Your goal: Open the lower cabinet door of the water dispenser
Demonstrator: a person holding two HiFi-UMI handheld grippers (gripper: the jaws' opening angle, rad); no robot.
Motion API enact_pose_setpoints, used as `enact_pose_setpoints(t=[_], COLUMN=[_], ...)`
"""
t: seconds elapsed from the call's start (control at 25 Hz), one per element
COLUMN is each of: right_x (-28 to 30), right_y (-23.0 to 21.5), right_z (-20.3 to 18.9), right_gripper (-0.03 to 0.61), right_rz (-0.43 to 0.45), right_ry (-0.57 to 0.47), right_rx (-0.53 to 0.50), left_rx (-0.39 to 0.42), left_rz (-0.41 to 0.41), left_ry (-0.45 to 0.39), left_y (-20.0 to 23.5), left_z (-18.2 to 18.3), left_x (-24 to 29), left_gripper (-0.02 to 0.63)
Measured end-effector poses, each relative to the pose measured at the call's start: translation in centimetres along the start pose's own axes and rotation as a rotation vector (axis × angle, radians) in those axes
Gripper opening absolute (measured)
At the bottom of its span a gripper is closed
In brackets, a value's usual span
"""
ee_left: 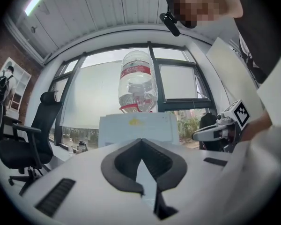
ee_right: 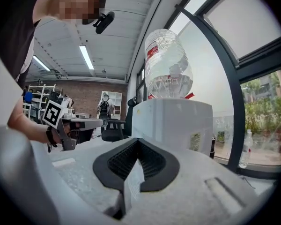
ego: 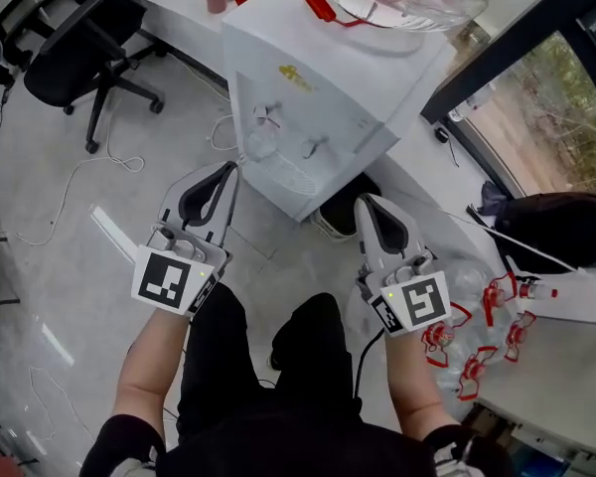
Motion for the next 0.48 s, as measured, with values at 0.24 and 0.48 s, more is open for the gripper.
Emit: enact_pose_setpoints(t=[0.24, 0.48], right_x=[1.8, 3.3], right_y=[-1.2, -0.5], right_z=[-5.9, -11.9], right_gripper=[0.005, 0.005], right_rz=[-0.014, -0.016], right_ry=[-0.074, -0.154], right_rx=[0.02, -0.012], left_rx=[0.01, 0.043], left_rz=[-0.027, -0.075], left_ry=[-0.015, -0.035], left_y=[0.2, 0.8], left_z=[-5.7, -12.7], left_x=[0.3, 0.4], left_gripper=[0.008, 0.008])
Point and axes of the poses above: the fingertips, and each gripper's own axes: x forward along the fingers, y to its left, z out of its top, the point moved 6 cm from there along -x, backward along the fingers, and after that the axes turned 11 degrees about -z, right-handed, at the moved point
